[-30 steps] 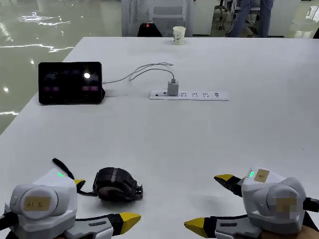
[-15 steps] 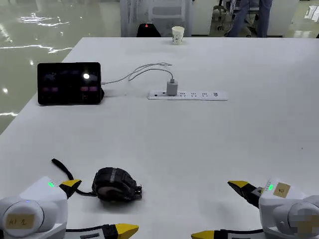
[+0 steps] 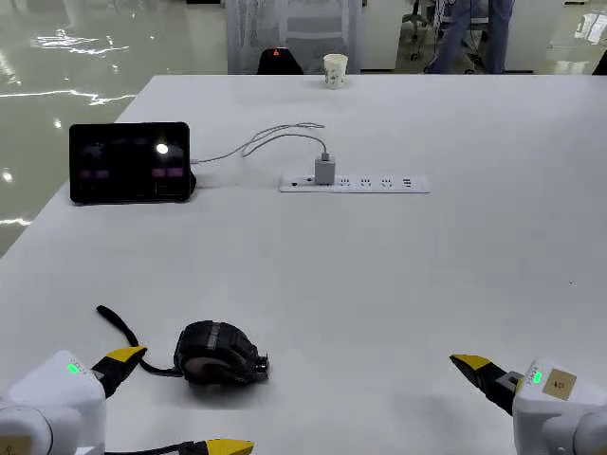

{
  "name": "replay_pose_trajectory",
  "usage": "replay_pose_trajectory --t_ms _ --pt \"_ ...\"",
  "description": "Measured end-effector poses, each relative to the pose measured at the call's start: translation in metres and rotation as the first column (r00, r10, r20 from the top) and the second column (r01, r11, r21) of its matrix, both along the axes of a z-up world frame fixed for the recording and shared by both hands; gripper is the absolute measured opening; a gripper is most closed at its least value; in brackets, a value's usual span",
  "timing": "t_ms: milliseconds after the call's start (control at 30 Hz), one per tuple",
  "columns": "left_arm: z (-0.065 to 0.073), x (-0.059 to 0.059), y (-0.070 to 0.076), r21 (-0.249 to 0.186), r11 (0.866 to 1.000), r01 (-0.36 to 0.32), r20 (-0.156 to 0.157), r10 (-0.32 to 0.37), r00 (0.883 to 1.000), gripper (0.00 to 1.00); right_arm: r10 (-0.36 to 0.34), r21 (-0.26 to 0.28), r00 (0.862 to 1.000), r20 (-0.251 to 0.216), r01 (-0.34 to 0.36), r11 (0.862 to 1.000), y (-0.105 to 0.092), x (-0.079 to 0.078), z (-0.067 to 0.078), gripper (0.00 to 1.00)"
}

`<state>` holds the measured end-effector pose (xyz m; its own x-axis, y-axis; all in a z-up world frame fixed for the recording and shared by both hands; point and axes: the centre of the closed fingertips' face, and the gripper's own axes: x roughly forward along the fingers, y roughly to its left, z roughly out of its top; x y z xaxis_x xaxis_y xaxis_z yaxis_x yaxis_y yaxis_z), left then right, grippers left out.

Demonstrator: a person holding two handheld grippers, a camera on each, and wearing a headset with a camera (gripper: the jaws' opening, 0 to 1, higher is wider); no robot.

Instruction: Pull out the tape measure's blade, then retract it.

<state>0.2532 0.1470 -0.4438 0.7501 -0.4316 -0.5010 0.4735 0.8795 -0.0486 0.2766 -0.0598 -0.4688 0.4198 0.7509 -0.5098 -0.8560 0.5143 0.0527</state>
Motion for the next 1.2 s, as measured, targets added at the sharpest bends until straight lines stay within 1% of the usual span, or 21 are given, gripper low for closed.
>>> replay_pose_trajectory --t_ms 167,400,533,733,900,1033,1200 --pt "-0.001 -0.002 -0.002 -0.001 1.0 0.008 -0.007 -0.008 1.0 0.99 -0.011 0.002 1.0 -0.002 0.011 1.0 -0.004 -0.001 0.002 0.99" --pt "0.001 -0.003 -0.004 0.001 1.0 0.022 -0.002 -0.022 1.0 0.99 -0.019 0.006 1.0 0.015 0.019 1.0 -0.008 -0.001 0.008 0.99" --pt "0.001 -0.003 -0.004 0.001 1.0 0.022 -0.002 -0.022 1.0 0.99 -0.015 0.001 1.0 0.014 0.015 1.0 -0.009 -0.002 0.007 0.99" --pt "0.002 -0.003 -0.002 -0.002 1.0 0.019 0.001 -0.019 1.0 0.99 -0.014 0.015 1.0 0.027 0.014 1.0 -0.009 -0.002 0.012 0.99" --pt "0.001 -0.003 -0.001 0.002 1.0 0.018 0.001 -0.018 1.0 0.99 -0.01 0.009 0.999 0.043 0.01 1.0 -0.009 -0.001 0.013 0.99" --pt "-0.001 -0.003 -0.001 0.012 1.0 0.029 -0.001 -0.029 1.0 0.99 -0.008 0.014 0.999 0.04 0.007 1.0 -0.008 -0.002 0.015 0.99" --pt "-0.001 -0.003 -0.002 0.011 0.999 0.035 -0.004 -0.035 0.999 0.99 -0.013 0.02 0.999 0.044 0.012 1.0 -0.007 -0.002 0.017 0.99"
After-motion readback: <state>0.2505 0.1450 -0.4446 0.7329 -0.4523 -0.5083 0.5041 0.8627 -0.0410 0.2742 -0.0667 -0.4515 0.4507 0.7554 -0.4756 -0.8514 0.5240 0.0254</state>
